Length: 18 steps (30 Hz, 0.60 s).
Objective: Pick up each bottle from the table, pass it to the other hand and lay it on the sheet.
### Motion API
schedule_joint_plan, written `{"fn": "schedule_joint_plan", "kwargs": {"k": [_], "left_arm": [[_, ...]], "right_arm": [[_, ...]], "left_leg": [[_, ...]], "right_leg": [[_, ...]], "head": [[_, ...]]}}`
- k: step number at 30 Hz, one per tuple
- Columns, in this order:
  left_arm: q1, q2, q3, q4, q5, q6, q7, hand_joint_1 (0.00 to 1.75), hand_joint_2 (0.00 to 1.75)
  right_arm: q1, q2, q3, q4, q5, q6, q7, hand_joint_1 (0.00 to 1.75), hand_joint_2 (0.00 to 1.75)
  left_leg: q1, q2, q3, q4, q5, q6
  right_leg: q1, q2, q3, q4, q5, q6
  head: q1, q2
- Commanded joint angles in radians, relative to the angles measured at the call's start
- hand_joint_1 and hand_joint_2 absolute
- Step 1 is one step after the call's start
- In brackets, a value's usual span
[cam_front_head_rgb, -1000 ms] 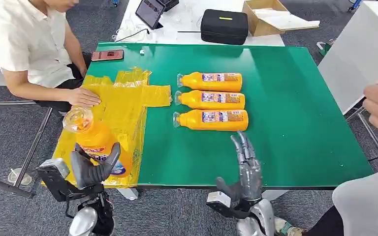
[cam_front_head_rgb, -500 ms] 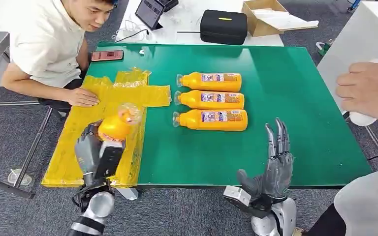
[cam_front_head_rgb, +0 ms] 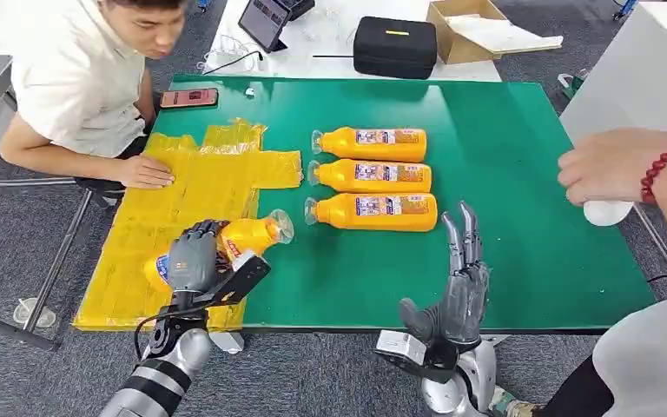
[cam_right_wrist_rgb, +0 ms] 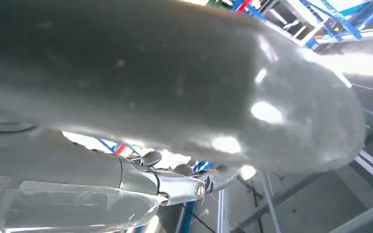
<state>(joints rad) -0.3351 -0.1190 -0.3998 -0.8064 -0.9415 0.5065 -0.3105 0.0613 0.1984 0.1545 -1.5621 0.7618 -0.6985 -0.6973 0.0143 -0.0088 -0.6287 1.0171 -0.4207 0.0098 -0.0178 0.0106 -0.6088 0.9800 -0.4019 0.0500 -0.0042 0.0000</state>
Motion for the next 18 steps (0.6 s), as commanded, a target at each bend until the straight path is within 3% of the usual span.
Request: {"fn": "schedule_joint_plan", "kwargs": {"k": [1,2,3,5,8,10,18], "left_arm": [[-0.14,0.075,-0.091,0.26,-0.064,-0.123,0.046,1.15,1.75],[-0.147,0.078,-0.09,0.277,-0.063,-0.141,0.045,0.68,1.75],[-0.152,0.082,-0.089,0.287,-0.062,-0.151,0.045,0.7,1.75],[-0.169,0.086,-0.093,0.321,-0.063,-0.196,0.04,0.45,1.75],[-0.185,0.096,-0.1,0.348,-0.07,-0.232,0.035,0.37,1.75],[-0.19,0.098,-0.102,0.354,-0.072,-0.237,0.035,0.14,1.75],[-0.193,0.096,-0.1,0.359,-0.069,-0.245,0.035,0.14,1.75]], "right_arm": [[-0.066,-0.039,0.075,0.109,-0.073,0.0,-0.001,0.0,0.0],[-0.073,-0.043,0.081,0.117,-0.09,0.0,-0.001,0.0,0.0],[-0.077,-0.045,0.085,0.121,-0.095,0.0,-0.001,0.0,0.0],[-0.084,-0.052,0.1,0.128,-0.111,0.0,-0.001,0.0,0.0],[-0.091,-0.056,0.114,0.133,-0.125,0.0,-0.001,0.0,0.0],[-0.092,-0.056,0.116,0.133,-0.128,0.0,-0.001,0.0,0.0],[-0.093,-0.059,0.12,0.136,-0.134,0.0,-0.001,0.0,0.0]], "left_leg": [[0.001,0.003,0.004,-0.001,0.0,0.0],[0.001,0.003,0.006,-0.001,-0.001,0.0],[0.001,0.003,0.004,-0.001,0.0,0.0],[0.001,0.004,0.007,-0.002,-0.001,0.0],[0.001,0.003,0.005,-0.001,-0.001,0.0],[0.001,0.003,0.006,-0.001,-0.001,0.0],[0.001,0.003,0.006,-0.001,-0.001,0.0]], "right_leg": [[0.001,0.001,0.004,-0.001,0.0,-0.003],[0.002,0.001,0.005,-0.001,0.0,-0.003],[0.001,0.001,0.003,-0.001,0.0,-0.002],[0.002,0.002,0.006,-0.001,0.0,-0.003],[0.001,0.001,0.004,-0.001,0.0,-0.002],[0.002,0.002,0.006,-0.001,0.0,-0.003],[0.001,0.002,0.005,0.001,0.0,-0.002]], "head": [[0.0,0.0],[0.0,0.0],[0.0,0.0],[0.0,0.0],[0.0,0.0],[0.0,0.0],[0.0,0.0]]}}
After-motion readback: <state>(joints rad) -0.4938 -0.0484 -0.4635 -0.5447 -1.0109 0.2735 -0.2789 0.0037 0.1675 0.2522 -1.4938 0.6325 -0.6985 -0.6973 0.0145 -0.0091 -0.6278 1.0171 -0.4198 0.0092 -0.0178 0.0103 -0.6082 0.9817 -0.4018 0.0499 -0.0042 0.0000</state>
